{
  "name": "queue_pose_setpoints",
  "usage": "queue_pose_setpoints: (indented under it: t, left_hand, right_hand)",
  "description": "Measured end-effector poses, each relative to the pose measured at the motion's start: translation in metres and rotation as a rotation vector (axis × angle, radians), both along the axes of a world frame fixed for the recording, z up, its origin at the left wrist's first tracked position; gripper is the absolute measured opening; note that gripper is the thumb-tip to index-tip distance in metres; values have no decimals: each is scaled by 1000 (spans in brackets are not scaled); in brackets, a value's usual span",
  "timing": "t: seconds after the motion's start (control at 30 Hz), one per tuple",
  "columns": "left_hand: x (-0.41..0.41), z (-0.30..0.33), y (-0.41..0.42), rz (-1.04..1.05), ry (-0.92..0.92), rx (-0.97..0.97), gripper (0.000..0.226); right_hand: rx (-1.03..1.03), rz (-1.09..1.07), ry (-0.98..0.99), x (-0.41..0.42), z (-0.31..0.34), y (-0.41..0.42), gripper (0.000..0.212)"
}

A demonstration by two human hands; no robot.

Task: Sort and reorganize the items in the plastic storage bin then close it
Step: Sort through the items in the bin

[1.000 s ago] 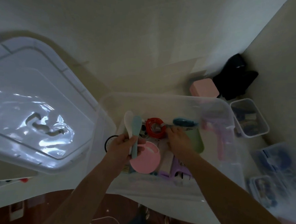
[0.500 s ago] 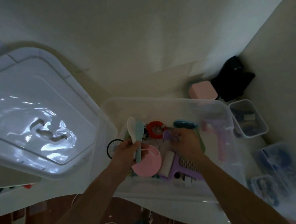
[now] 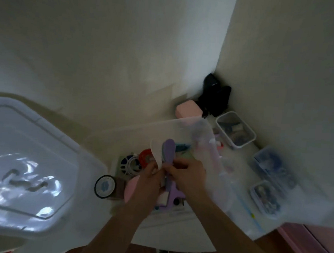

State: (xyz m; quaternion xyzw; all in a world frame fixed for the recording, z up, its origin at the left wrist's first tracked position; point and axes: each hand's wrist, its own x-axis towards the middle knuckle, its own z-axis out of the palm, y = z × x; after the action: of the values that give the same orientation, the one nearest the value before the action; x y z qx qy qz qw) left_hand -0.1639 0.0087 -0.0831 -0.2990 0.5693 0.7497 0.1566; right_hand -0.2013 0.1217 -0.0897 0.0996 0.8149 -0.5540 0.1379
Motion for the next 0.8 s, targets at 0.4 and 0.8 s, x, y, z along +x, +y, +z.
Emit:
queue_pose_setpoints:
  t: [0.4, 0.8]
  left_hand:
    - [5, 24, 106, -184, 168, -243, 21]
    - [22, 1, 240, -527, 95, -240, 28]
  right_hand:
    - [-590, -249, -108, 28, 28, 109, 15]
    - [-371, -143, -269, 41, -34, 231, 32]
